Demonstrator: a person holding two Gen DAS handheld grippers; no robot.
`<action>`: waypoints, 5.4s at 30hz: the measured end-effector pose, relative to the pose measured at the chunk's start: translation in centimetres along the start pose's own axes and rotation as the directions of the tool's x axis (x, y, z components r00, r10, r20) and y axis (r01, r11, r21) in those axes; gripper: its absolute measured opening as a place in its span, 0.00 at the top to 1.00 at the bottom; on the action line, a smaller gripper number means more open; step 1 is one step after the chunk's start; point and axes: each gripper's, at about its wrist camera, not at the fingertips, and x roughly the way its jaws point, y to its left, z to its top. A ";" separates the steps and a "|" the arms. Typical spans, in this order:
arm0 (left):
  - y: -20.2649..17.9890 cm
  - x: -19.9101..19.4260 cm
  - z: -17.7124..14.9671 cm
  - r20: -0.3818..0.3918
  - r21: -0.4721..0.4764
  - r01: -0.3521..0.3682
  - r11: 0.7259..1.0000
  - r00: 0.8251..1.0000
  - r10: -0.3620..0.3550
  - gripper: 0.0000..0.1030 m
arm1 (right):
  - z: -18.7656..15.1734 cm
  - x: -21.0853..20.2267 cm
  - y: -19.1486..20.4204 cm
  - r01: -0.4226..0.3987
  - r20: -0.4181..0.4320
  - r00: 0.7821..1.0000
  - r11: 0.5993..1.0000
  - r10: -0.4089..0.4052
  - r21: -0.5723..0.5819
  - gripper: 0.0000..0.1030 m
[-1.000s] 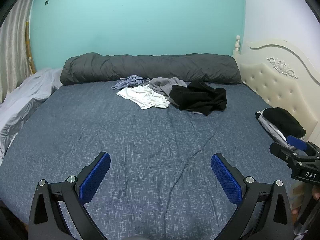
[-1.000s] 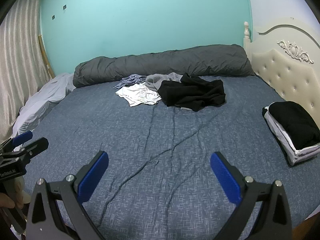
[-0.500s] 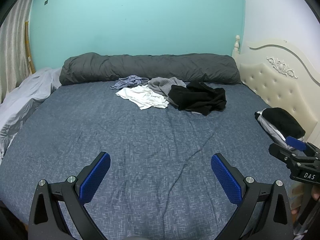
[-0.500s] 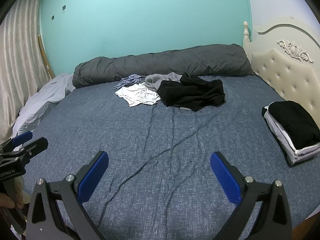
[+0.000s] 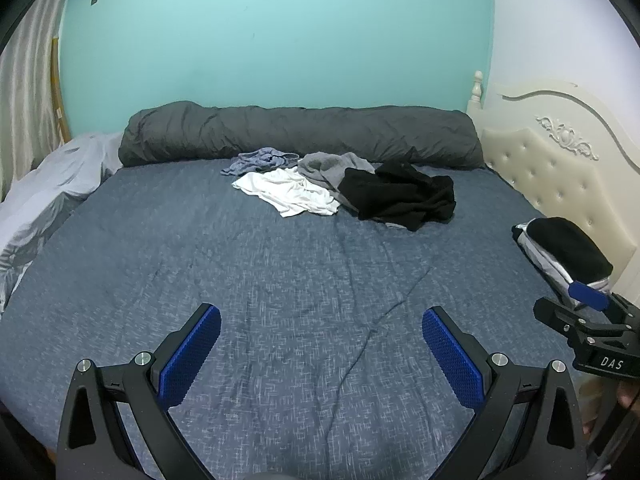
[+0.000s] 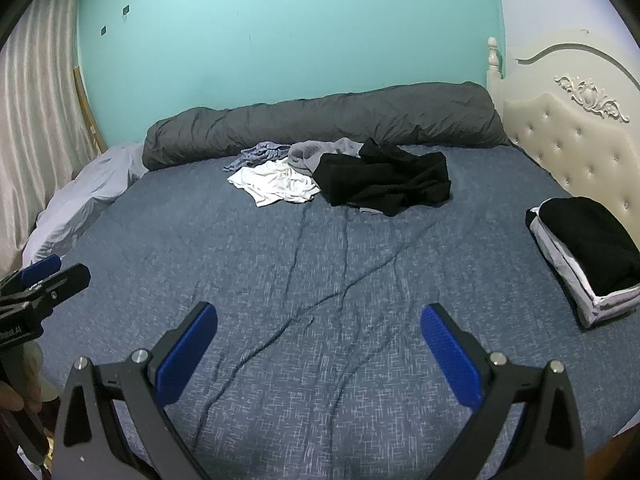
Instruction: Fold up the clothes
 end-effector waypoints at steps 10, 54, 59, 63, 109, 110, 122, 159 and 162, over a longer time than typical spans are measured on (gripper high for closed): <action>1.7 3.4 -0.1 -0.024 -0.027 0.004 1.000 1.000 -0.005 0.00 | -0.1 3.4 0.2 -0.008 -0.043 0.999 1.000 0.007 -0.015 0.01; 17.4 31.0 -2.3 -0.100 -0.253 0.080 0.964 0.989 -0.109 0.00 | 13.8 46.7 7.1 -0.106 -0.193 0.979 0.972 0.065 -0.209 0.01; 18.2 31.5 -3.0 -0.117 -0.261 0.076 0.962 0.987 -0.110 0.00 | 15.1 50.3 7.7 -0.094 -0.190 0.980 0.971 0.051 -0.222 0.11; 18.9 31.6 -3.0 -0.108 -0.291 0.084 0.953 0.987 -0.120 0.00 | 16.0 52.8 8.3 -0.072 -0.190 0.982 0.965 0.024 -0.252 0.18; 19.4 28.7 -1.7 -0.043 -0.304 0.106 0.947 0.991 -0.124 0.00 | 17.2 48.8 10.6 -0.190 -0.230 0.963 0.956 0.138 -0.223 0.30; 19.5 28.9 -1.8 -0.047 -0.304 0.103 0.947 0.991 -0.123 0.00 | 17.0 50.0 10.1 -0.176 -0.236 0.964 0.962 0.125 -0.208 0.30; 20.0 31.0 -3.1 -0.096 -0.307 0.090 0.948 0.987 -0.125 0.00 | 17.2 60.9 9.1 -0.064 -0.232 0.973 0.972 0.010 -0.224 0.29; 20.7 24.3 0.6 0.051 -0.339 0.161 0.927 0.987 -0.153 0.00 | 33.4 21.2 16.1 -0.354 0.274 0.825 0.830 0.494 -0.431 0.95; 20.5 22.5 1.0 0.067 -0.341 0.172 0.924 0.985 -0.159 0.00 | 33.6 17.4 15.7 -0.361 0.305 0.801 0.822 0.515 -0.440 0.99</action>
